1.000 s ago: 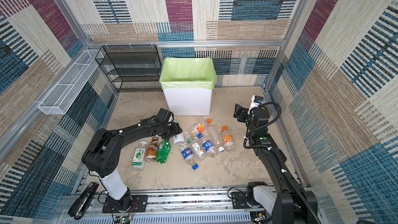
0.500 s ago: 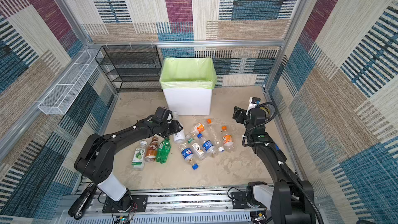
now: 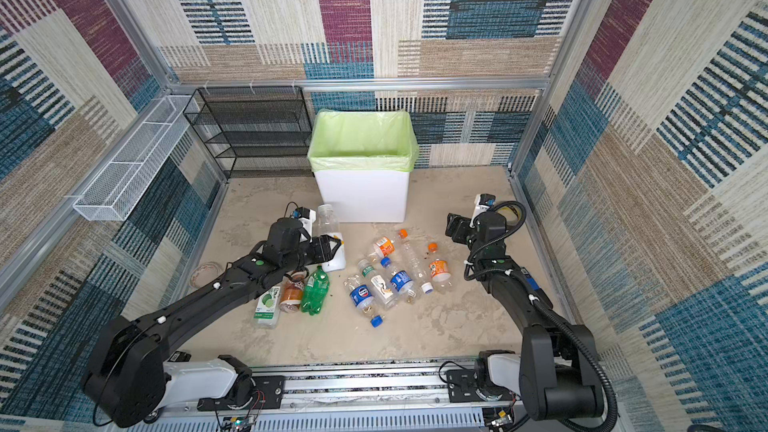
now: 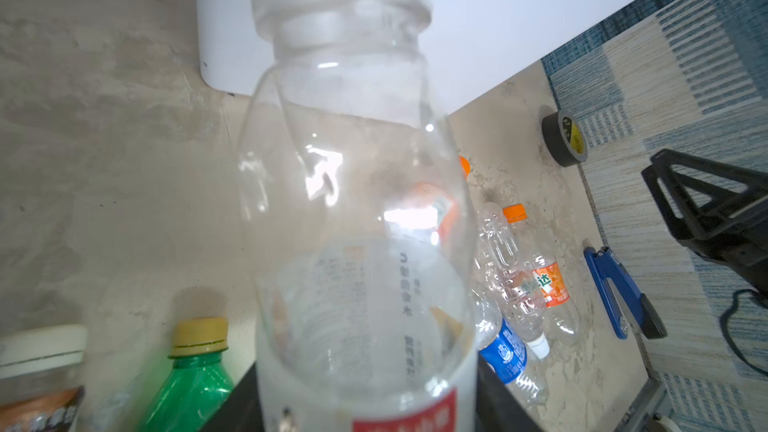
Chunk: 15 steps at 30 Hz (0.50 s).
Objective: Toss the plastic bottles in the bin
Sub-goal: 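Lift the white-capped bottle with the left gripper over the bin and release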
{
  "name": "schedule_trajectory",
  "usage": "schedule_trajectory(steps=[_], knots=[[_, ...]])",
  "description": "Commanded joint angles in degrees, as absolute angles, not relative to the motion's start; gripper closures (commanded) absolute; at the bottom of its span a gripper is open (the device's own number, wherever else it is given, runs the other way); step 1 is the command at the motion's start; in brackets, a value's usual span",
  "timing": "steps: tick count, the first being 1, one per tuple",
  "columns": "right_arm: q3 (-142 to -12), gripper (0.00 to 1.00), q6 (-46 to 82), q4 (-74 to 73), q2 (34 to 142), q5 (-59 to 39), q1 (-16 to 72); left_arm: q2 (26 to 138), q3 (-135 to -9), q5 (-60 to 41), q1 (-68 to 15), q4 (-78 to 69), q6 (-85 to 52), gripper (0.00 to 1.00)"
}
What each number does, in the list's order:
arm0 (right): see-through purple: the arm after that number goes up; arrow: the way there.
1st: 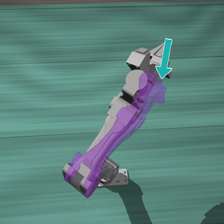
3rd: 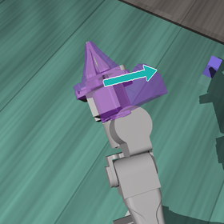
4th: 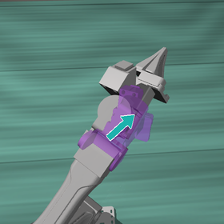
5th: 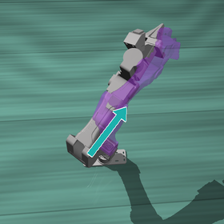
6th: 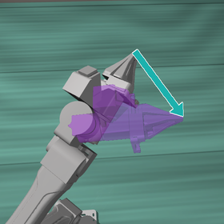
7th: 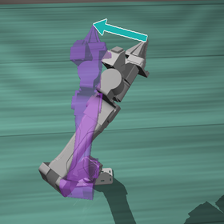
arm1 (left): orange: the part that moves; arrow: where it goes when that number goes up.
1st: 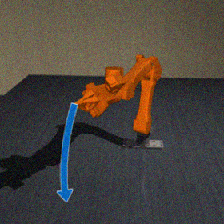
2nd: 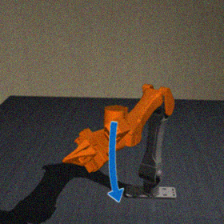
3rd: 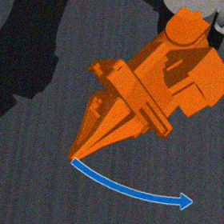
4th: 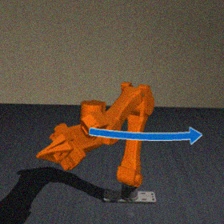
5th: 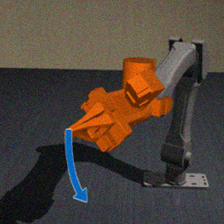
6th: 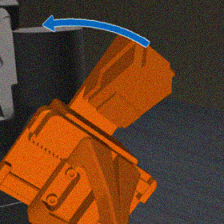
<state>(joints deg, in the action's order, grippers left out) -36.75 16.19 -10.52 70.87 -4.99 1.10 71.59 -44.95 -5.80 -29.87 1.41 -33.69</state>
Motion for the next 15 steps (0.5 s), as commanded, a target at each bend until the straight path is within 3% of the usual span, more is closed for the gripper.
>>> schedule_trajectory(steps=[1,15], knots=[[-36.58,0.15,15.53,-14.13,71.25,-5.21,1.14,66.65,-41.95,-1.67,-30.19,-7.03,-28.78,0.44],[-35.38,0.15,13.30,-16.96,71.48,-7.31,1.11,43.24,-35.16,6.91,-30.76,-19.81,-14.50,0.46]])
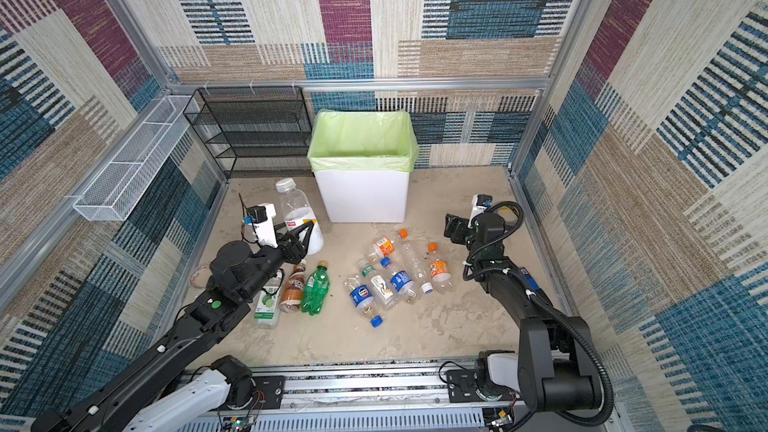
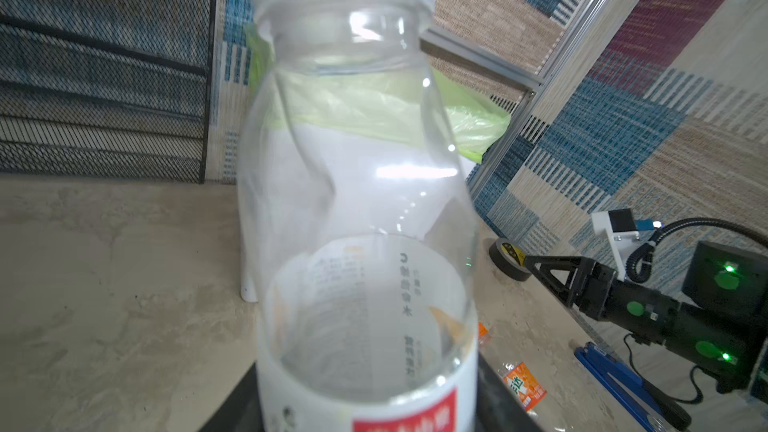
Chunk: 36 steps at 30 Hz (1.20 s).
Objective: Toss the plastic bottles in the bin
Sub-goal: 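Lift the white-capped bottle with the left gripper over the bin and release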
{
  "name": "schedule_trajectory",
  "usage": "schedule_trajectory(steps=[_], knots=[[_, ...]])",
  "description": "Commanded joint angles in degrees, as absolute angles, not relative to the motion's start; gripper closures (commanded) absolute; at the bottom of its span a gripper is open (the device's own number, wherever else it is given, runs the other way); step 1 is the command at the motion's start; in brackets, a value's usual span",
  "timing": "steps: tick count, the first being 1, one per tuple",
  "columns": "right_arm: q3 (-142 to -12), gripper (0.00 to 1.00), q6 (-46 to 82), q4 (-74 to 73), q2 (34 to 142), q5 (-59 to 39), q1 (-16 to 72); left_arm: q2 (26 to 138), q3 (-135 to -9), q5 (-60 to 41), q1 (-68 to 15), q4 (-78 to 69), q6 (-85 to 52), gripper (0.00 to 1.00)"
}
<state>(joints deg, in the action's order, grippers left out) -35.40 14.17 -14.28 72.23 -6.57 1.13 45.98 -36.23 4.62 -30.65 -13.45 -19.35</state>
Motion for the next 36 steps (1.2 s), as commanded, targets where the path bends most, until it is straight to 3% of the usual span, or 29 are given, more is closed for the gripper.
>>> schedule_trajectory(steps=[1,9,15,19,25,28,30,31,36], knots=[[-35.27,0.15,13.26,-17.13,71.22,-7.08,1.08,41.80,-34.65,6.94,-30.76,-21.02,-13.65,0.46],[-32.36,0.15,15.00,-20.68,69.28,-7.96,1.09,35.86,-35.45,6.51,-30.76,-31.84,-4.64,0.46],[-30.12,0.15,16.77,-22.88,66.66,-7.73,1.13,46.61,-46.41,4.76,-30.76,-37.92,-2.44,0.45],[-30.62,0.15,17.62,-22.79,65.85,-8.39,1.12,65.76,-69.66,8.27,-30.43,-21.32,-8.29,0.44],[-30.09,0.17,19.95,-21.87,64.79,-10.64,1.11,100.71,-123.67,-3.42,-27.44,21.46,-15.92,0.34],[-28.54,0.17,19.83,-20.77,61.00,-9.96,1.12,111.12,-140.33,-8.56,-25.31,31.74,-19.84,0.28],[-27.33,0.16,19.66,-20.07,58.11,-9.15,1.12,114.25,-145.40,-9.37,-25.10,34.61,-19.62,0.18],[-26.82,0.15,19.54,-19.40,56.59,-8.76,1.14,114.68,-145.99,-9.66,-25.10,34.83,-19.36,0.01],[-26.67,0.12,17.53,-15.51,53.09,-7.74,1.13,108.93,-136.54,-7.57,-24.98,29.48,-17.48,0.01]])
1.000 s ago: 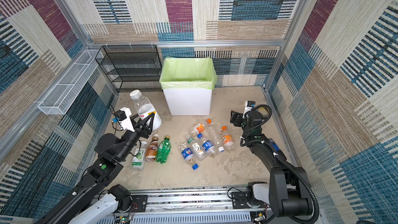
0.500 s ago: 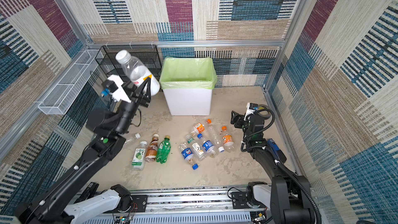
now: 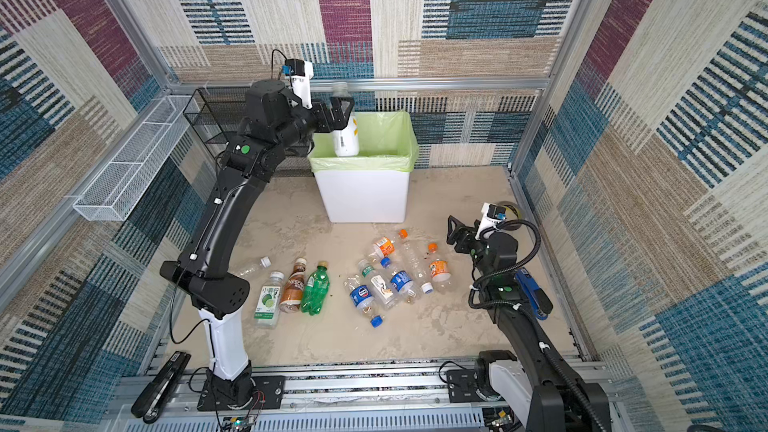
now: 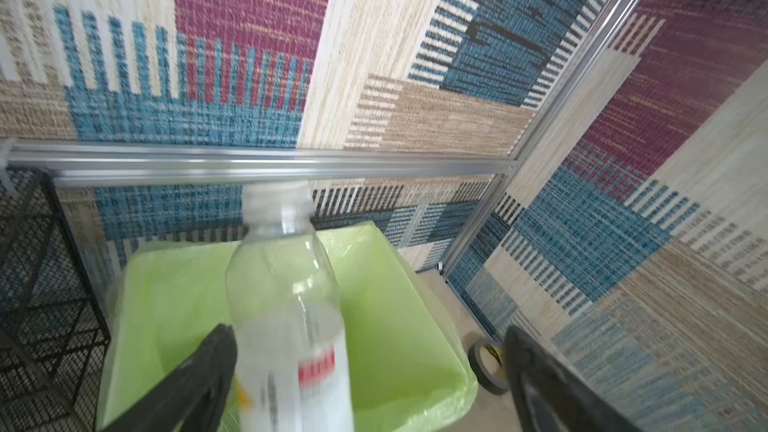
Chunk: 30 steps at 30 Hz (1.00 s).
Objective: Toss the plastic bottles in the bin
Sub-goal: 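Lift the white-capped bottle with the left gripper over the bin and release, then grasp the orange-capped clear bottle with the right gripper while the left arm withdraws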
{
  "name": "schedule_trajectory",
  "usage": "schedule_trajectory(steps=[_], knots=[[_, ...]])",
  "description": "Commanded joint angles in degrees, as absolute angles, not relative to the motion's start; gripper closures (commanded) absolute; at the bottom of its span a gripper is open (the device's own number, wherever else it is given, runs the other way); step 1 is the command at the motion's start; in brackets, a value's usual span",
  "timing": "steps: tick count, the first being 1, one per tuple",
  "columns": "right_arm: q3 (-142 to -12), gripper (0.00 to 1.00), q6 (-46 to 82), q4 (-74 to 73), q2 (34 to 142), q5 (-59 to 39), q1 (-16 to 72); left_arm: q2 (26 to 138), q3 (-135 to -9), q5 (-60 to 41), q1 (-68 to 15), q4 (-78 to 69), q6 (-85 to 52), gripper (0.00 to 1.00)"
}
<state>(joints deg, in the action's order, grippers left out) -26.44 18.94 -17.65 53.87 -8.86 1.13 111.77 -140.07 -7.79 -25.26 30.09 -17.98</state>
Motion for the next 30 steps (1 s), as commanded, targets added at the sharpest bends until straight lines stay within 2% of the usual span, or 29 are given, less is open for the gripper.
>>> schedule_trajectory(steps=[1,8,12,20,25,30], knots=[[-26.89,0.12,17.12,-14.63,53.06,-7.65,1.13,107.44,-134.38,-6.84,-24.81,28.51,-16.78,0.01],[-27.79,0.12,17.48,-13.09,55.80,-9.87,1.14,100.08,-125.79,-6.04,-23.52,27.83,-13.32,0.01],[-29.42,0.13,17.12,-9.05,58.80,-10.71,1.06,93.76,-116.35,-5.80,-21.97,27.23,-11.47,0.03],[-29.74,0.15,17.40,-0.09,64.05,-12.16,2.22,78.09,-93.57,-6.07,-13.77,27.09,-9.88,0.05],[-29.29,0.15,18.39,2.90,64.54,-9.66,6.46,72.60,-82.89,-4.98,-9.06,28.20,-6.33,0.05],[-29.44,0.17,19.71,4.21,67.61,-7.39,9.64,70.49,-72.17,-8.22,-5.30,22.48,-7.63,0.05]])
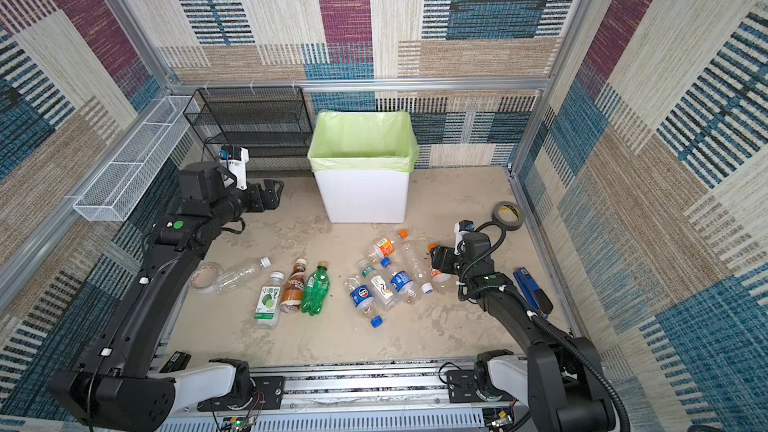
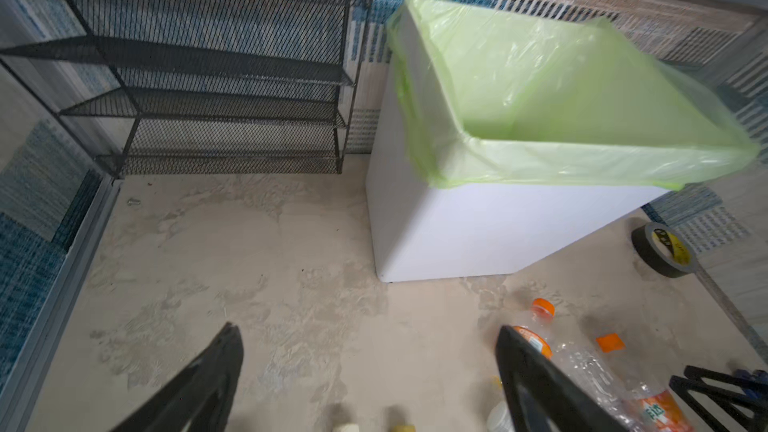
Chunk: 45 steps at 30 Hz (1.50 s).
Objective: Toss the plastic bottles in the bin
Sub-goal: 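Grasp the orange-capped clear bottle with the right gripper while the left arm withdraws, then lift the orange-capped bottle with the right gripper over the bin and release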
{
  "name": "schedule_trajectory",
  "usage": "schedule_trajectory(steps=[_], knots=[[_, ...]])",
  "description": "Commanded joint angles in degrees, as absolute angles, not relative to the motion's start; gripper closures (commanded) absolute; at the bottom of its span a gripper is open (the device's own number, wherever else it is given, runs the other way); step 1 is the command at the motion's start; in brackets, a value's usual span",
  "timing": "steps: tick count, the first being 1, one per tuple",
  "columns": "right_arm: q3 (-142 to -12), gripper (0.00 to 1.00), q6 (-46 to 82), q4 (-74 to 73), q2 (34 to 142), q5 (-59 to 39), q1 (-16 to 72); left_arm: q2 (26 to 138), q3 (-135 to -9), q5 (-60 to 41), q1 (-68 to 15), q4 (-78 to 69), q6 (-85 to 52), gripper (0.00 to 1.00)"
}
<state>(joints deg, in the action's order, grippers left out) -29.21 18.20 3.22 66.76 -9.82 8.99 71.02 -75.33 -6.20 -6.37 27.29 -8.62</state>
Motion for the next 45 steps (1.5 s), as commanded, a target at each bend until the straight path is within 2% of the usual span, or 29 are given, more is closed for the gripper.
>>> schedule_trajectory(steps=[1,11,23,30,38,45], knots=[[-29.53,0.18,20.23,4.31,68.00,-7.38,9.88,70.56,-71.10,-8.95,-4.57,21.97,-8.18,0.05],[-31.30,0.20,21.31,5.73,74.93,-5.01,12.46,70.12,-67.38,-14.94,-0.71,19.20,-11.64,0.07],[-33.86,0.34,23.29,6.06,79.26,-2.58,12.52,69.87,-66.18,-16.31,-0.70,18.49,-12.64,0.08],[-35.11,0.41,23.70,6.27,76.12,-2.43,12.57,70.11,-65.92,-16.70,-0.75,18.37,-12.91,0.08],[-36.58,0.41,22.13,2.61,67.08,-2.61,12.40,70.15,-65.57,-17.32,-0.70,17.90,-12.94,0.08],[-38.74,0.46,20.87,-1.74,60.66,-3.11,12.04,70.29,-65.28,-18.12,-0.70,17.38,-13.15,0.08]])
